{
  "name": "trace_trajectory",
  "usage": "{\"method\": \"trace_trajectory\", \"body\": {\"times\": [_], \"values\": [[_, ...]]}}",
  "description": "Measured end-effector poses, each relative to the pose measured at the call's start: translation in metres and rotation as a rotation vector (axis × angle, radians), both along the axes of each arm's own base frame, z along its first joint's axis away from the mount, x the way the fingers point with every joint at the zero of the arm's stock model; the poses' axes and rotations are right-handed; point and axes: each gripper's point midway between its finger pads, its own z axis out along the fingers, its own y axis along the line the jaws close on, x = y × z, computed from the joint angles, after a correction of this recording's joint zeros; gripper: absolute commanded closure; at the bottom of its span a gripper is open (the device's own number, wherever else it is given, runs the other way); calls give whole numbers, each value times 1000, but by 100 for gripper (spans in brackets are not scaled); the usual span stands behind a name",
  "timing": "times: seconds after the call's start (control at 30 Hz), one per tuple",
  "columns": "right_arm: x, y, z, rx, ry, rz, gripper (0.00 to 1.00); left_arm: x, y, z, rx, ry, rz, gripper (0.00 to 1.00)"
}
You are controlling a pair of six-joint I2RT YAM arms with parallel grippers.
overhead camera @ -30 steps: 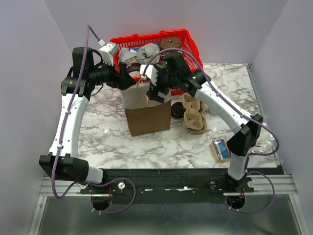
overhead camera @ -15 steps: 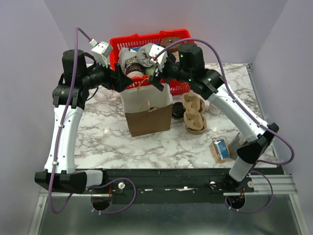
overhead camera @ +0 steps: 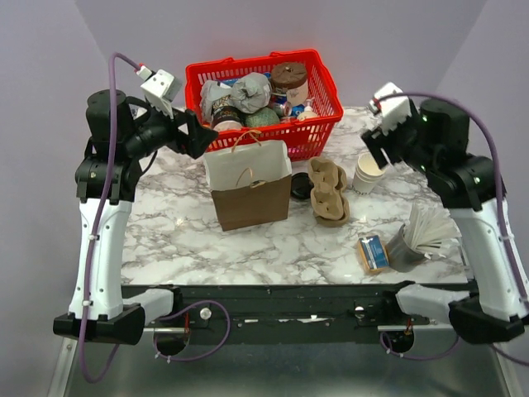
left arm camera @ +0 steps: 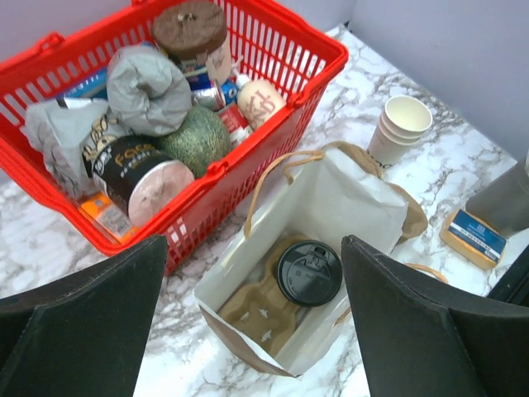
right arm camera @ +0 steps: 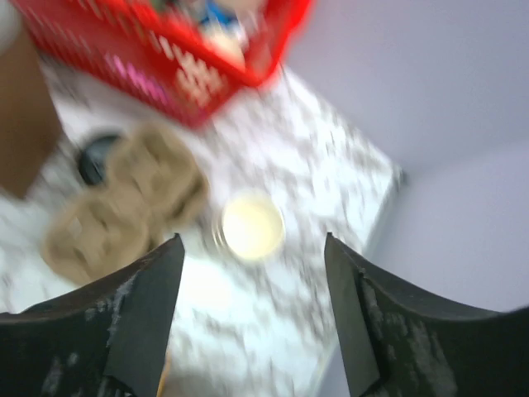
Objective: Pack the takeout coffee
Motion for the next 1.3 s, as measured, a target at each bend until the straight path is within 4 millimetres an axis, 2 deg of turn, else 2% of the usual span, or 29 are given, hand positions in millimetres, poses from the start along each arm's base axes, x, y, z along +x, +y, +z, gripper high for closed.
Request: {"method": "trace_trajectory", "body": {"times": [0.07,0.1,0.17,0.2,0.33,0.6,0.77,1.03,1.17,1.3], "values": [[-18,-36,-25,-42,80,-86,37,-3,-2,10,-11,-33,-12,7],[-29,-48,-36,-62,123,-109,44,-4,-4,13,-19,-45,-22,7],[-53,-61,-56,-87,206,-118,50,-6,-8,18,-33,-59,-40,7],[-62,-63,-62,-95,234,-108,54,-6,-9,20,-38,-63,-48,7],[-95,-61,-77,-94,299,-48,56,-8,-17,21,-57,-66,-81,7],[-129,-70,-130,-147,426,-21,58,-7,-25,10,-79,-36,-113,7],[-129,-71,-145,-167,486,-30,65,-7,-26,9,-88,-28,-114,7],[-113,-91,-152,-147,556,-182,65,-7,-26,9,-90,-30,-115,7],[-98,-114,-140,-113,556,-311,62,-7,-26,10,-90,-31,-116,7],[-86,-148,-124,-60,534,-452,61,-8,-26,10,-91,-33,-116,7]]}}
